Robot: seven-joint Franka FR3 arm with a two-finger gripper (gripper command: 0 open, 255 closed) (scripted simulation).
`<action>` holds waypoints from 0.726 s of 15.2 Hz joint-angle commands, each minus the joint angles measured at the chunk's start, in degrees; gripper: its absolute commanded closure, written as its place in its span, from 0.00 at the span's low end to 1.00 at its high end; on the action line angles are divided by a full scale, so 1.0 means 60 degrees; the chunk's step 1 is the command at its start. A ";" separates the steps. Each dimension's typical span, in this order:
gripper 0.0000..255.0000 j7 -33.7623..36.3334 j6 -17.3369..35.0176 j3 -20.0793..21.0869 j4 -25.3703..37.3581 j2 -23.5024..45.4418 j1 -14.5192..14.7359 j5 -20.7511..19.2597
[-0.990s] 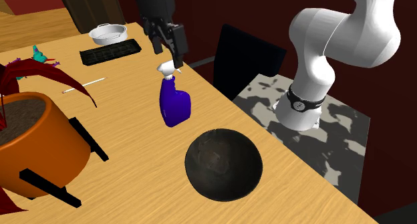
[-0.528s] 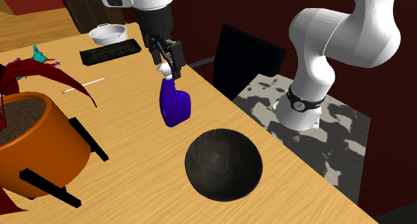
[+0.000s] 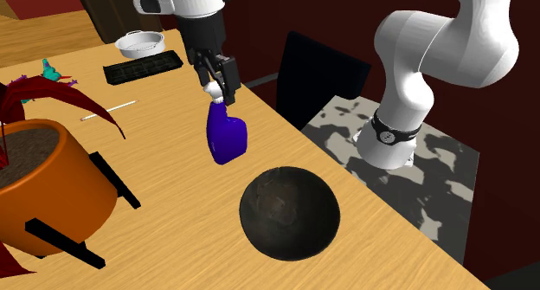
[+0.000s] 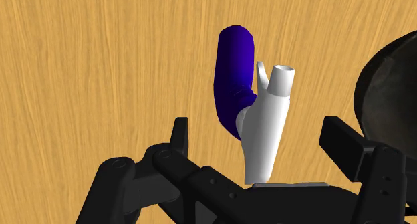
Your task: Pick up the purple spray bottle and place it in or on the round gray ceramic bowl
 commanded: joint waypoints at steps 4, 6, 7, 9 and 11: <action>1.00 0.0000 0.0000 0.0000 0.0000 0.0000 0.0000 0.0000; 1.00 0.0000 0.0000 0.0000 0.0000 0.0000 0.0000 0.0000; 1.00 0.0001 0.0000 0.0000 0.0000 0.0000 0.0000 0.0000; 1.00 -0.0001 0.0000 -0.0001 0.0001 0.0001 0.0000 0.0001; 1.00 0.0015 -0.0136 0.0024 0.0080 -0.0061 -0.0003 -0.0016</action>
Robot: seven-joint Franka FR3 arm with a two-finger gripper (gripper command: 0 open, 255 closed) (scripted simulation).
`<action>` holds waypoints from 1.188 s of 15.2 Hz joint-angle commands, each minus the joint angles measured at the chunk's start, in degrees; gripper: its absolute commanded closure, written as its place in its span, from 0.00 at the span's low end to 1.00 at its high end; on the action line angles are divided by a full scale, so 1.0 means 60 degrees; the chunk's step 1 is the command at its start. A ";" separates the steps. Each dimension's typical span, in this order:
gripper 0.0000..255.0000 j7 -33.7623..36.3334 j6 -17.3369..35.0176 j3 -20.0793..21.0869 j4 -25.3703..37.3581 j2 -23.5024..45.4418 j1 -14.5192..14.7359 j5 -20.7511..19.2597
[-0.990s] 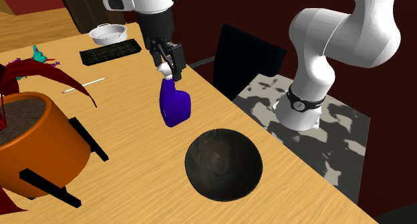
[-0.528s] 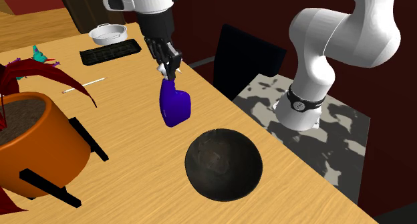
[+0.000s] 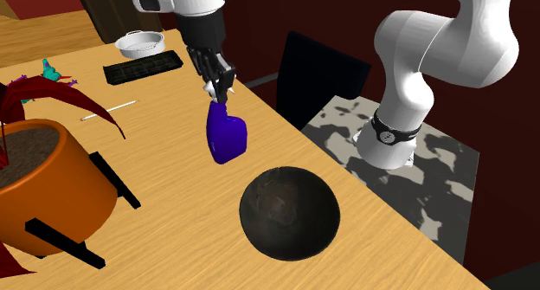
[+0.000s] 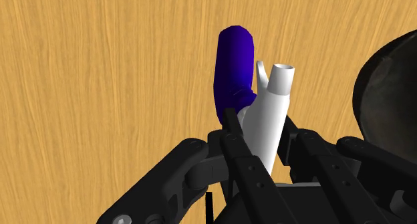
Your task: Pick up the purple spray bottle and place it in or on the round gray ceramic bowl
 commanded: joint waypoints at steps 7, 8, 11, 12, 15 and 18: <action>1.00 0.0077 -0.1017 0.0170 0.0670 -0.0370 -0.0006 -0.0069; 1.00 0.0084 -0.1150 0.0192 0.0767 -0.0409 -0.0004 -0.0073; 1.00 0.0098 -0.1548 0.0254 0.1068 -0.0511 0.0001 -0.0079; 1.00 0.0101 -0.1680 0.0274 0.1173 -0.0541 0.0004 -0.0079; 1.00 0.0106 -0.2072 0.0331 0.1496 -0.0613 0.0013 -0.0073; 1.00 0.0105 -0.2461 0.0383 0.1837 -0.0663 0.0026 -0.0061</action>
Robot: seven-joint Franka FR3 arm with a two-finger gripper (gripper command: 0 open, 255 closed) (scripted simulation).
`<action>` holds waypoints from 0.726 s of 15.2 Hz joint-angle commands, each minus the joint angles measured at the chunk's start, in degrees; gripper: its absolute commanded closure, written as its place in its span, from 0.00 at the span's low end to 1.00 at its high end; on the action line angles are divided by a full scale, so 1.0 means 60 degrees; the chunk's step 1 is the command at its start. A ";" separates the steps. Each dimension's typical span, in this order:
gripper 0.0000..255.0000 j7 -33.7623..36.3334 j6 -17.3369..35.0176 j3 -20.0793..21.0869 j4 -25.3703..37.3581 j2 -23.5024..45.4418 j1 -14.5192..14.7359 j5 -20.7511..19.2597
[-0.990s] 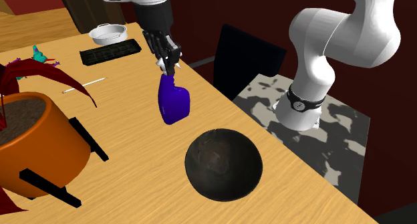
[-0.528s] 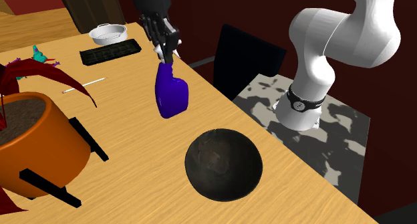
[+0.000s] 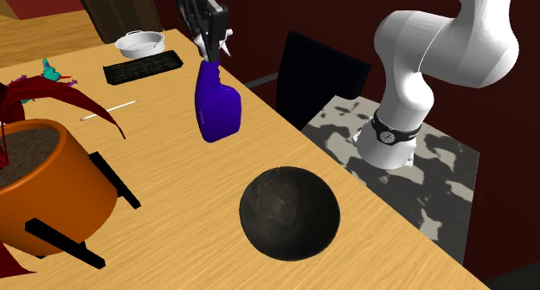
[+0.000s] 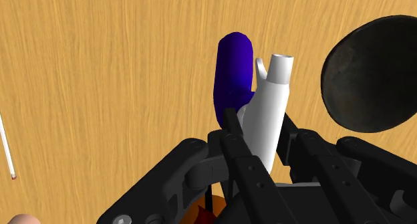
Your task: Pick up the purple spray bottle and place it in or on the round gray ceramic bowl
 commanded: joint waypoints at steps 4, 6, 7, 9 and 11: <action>1.00 -0.0027 -0.0648 0.0070 0.0580 -0.0071 0.0014 0.0017; 1.00 -0.0036 -0.0904 0.0098 0.0833 -0.0074 0.0025 0.0033; 1.00 -0.0042 -0.1031 0.0110 0.0962 -0.0072 0.0032 0.0042; 1.00 -0.0056 -0.1286 0.0134 0.1226 -0.0061 0.0045 0.0062; 1.00 -0.0073 -0.1540 0.0155 0.1499 -0.0041 0.0058 0.0083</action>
